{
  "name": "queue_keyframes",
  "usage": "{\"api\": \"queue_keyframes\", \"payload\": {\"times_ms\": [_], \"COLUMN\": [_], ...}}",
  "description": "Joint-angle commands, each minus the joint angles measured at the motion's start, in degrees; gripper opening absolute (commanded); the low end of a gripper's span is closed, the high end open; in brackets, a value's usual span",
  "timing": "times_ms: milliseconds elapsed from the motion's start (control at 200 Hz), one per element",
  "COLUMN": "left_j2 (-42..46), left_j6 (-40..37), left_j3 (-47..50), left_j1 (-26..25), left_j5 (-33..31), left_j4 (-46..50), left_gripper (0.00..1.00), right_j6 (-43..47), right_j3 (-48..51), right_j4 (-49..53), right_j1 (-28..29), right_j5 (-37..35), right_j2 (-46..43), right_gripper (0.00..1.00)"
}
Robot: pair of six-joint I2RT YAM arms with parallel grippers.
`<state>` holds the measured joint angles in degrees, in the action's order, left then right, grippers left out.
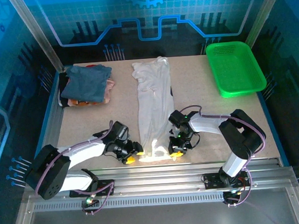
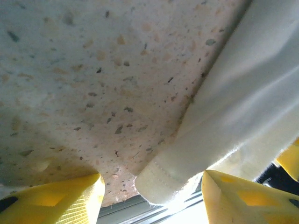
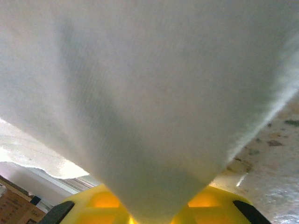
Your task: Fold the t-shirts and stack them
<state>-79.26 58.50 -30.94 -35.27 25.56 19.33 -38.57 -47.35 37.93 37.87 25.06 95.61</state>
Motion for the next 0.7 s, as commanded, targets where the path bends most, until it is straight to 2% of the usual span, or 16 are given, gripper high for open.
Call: {"api": "queue_keyframes", "payload": {"times_ms": [0,245,390,515,695], "left_j2": [-8.1,-15.9,-19.9,-21.9,-20.3], "left_j6": [0.9,1.6,0.7,1.0,0.9], "left_j3": [-2.4,-11.8,-17.9,-19.9,-19.5], "left_j1": [-5.9,-9.0,-10.7,-11.1,-11.1], "left_j5": [2.4,1.9,1.6,1.6,0.5], "left_j4": [-18.7,-19.2,-15.3,-13.7,-9.0], "left_gripper": [0.58,0.54,0.5,0.41,0.13], "right_j6": [1.6,2.5,3.3,4.2,5.2], "right_j3": [1.3,2.3,2.5,2.6,3.1], "right_j4": [1.7,0.3,-0.3,-0.4,-0.6], "right_j1": [0.0,-0.2,-0.6,-1.3,-2.9], "right_j5": [-4.5,-2.8,-1.7,-1.2,-0.2], "right_j2": [1.9,1.4,1.2,1.4,1.3], "right_gripper": [0.22,0.21,0.2,0.19,0.17]}}
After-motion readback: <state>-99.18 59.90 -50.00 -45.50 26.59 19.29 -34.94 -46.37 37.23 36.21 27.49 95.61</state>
